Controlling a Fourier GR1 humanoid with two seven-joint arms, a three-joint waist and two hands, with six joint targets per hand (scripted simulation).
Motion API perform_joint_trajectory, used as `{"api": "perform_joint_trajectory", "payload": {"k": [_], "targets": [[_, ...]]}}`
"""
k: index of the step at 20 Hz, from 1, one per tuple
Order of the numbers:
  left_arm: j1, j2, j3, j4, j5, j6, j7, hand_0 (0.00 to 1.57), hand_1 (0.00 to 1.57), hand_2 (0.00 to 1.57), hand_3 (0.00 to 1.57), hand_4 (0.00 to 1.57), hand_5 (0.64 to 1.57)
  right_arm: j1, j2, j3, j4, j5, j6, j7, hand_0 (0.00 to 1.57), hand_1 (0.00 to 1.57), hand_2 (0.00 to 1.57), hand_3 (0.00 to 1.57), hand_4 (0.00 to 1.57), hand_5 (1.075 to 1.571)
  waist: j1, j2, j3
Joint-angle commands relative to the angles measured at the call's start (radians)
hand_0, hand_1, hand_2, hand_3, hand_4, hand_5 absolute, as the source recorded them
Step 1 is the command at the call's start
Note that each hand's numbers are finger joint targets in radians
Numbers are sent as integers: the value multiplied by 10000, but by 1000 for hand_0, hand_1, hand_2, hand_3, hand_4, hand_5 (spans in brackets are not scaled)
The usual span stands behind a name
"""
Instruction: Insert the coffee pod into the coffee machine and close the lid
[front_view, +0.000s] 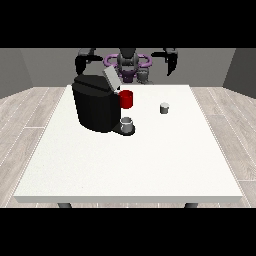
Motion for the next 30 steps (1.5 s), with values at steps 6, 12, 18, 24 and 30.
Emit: {"api": "perform_joint_trajectory", "payload": {"k": [6,12,18,24,30], "targets": [[-680,776,-39,768,-808,-652,82,0,0,0,0,547,1571,-220,243,44,727,293,-268,-659,0,0,0,0,367,1571,132,233,17],[-1718,1844,639,2589,-2210,59,-179,0,0,0,0,0,1571,-186,455,678,-127,117,293,-814,0,0,0,0,411,1571,-1123,1050,13],[-2946,2702,781,3813,-3432,553,-895,0,0,0,0,0,1571,-1295,379,320,407,533,-256,-1535,0,0,0,0,430,1571,-1452,2843,10],[-3909,3589,863,5352,-4129,183,-705,0,0,0,0,0,1571,-1399,349,453,412,574,-256,-889,0,0,0,0,514,1571,-1668,2802,12],[-4438,3979,970,7260,-4588,-13,-1129,0,0,0,0,0,1571,-1716,294,322,152,512,-371,-606,0,0,0,0,519,1571,-1750,3229,11]]}}
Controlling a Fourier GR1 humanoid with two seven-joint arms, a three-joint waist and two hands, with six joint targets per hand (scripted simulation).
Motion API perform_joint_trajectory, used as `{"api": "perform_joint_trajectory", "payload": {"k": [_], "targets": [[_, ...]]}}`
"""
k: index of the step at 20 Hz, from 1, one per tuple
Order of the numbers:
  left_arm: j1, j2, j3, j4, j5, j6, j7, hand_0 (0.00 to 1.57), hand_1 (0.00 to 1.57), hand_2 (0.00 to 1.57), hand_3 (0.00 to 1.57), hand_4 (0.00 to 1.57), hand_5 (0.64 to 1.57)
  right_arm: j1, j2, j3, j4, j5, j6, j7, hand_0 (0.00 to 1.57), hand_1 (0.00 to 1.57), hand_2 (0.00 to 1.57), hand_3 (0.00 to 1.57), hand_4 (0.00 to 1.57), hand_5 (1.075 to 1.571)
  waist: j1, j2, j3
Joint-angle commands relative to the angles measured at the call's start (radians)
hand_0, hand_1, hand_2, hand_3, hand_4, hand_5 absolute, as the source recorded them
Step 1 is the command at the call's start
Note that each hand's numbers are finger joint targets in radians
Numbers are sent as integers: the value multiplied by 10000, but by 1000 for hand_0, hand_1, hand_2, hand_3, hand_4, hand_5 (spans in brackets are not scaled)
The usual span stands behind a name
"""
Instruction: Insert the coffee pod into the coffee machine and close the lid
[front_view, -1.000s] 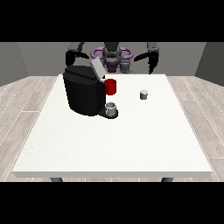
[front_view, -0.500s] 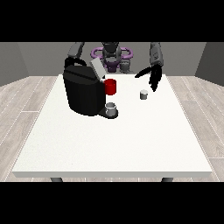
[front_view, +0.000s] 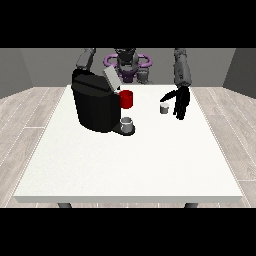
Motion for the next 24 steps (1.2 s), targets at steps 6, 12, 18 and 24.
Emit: {"api": "perform_joint_trajectory", "payload": {"k": [6,12,18,24], "targets": [[-1166,377,-385,2053,-1055,-456,-203,0,0,0,0,0,1571,-449,-59,-37,399,183,-103,-53,0,0,0,0,258,1571,-23,288,1],[-1903,370,-472,2210,-1377,-845,701,0,0,0,0,0,1571,-850,262,-359,1640,67,-579,-692,0,0,0,0,375,1571,120,283,7],[-1647,-8,-351,2957,-1424,-509,-352,0,0,188,0,0,1571,-786,-118,-402,991,84,-354,-93,0,0,0,0,389,1571,-90,383,0],[-1549,-164,-874,2785,-2169,-145,-772,1124,1124,1180,1011,0,1571,-723,139,-483,1598,91,-585,-462,0,0,0,0,379,1571,241,71,5]]}}
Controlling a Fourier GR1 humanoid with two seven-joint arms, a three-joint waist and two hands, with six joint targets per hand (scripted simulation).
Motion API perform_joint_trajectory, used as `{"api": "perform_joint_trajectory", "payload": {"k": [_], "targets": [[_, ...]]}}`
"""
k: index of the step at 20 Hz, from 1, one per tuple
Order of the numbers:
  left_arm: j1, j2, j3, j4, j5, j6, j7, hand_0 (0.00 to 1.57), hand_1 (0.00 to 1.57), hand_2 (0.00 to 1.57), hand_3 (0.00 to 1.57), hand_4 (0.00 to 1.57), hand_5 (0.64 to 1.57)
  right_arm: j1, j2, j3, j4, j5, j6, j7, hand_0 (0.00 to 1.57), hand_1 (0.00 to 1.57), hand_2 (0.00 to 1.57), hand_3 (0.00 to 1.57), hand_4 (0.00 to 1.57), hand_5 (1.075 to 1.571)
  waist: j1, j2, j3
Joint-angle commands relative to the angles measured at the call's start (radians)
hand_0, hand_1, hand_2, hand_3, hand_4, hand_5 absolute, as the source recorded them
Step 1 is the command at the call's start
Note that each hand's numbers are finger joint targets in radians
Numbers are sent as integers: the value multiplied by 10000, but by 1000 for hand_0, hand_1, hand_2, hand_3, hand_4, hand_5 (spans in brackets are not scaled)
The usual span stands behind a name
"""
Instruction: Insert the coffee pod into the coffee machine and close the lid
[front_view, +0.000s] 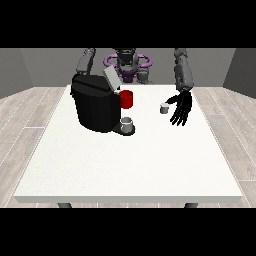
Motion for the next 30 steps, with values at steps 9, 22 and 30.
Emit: {"api": "perform_joint_trajectory", "payload": {"k": [9,22,30], "targets": [[199,-1035,-794,182,-999,661,-253,1262,1262,1247,1097,0,1571,422,136,37,752,-6,-19,-592,0,0,0,0,361,1571,-44,-450,-115],[-140,-1458,-767,460,-1568,1367,-738,1379,1379,1424,1349,658,1571,-107,-18,-515,1205,-444,-121,-239,0,0,0,0,325,1571,175,-710,-120],[-199,-1926,-673,209,-1370,639,-725,1400,1400,1400,1307,625,1571,315,-691,-913,2240,-705,578,-524,0,0,0,0,283,1571,677,-1818,-115]]}}
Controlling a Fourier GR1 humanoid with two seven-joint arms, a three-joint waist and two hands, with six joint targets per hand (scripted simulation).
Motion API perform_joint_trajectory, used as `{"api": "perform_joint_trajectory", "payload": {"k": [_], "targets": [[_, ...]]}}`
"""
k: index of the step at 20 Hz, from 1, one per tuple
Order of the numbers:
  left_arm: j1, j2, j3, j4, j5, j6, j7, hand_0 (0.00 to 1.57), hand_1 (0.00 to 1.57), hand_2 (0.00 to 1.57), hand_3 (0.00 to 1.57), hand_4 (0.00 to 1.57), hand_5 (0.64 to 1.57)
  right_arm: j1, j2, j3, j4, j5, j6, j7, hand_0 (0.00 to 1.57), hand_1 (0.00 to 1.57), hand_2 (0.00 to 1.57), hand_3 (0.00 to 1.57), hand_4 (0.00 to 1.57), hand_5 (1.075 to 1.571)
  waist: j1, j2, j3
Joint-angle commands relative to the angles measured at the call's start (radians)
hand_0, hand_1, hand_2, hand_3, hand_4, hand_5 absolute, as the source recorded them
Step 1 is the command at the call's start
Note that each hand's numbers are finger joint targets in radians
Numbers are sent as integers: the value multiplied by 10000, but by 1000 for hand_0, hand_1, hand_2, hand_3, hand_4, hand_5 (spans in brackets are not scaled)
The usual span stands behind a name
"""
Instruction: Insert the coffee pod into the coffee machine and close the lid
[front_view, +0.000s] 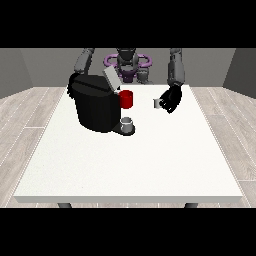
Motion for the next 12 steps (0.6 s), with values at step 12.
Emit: {"api": "perform_joint_trajectory", "payload": {"k": [12], "targets": [[-1374,-565,578,-499,661,-1670,1306,1256,1256,1311,1263,576,1571,261,-9,237,663,130,141,100,0,0,0,0,335,1571,4,-1387,-28]]}}
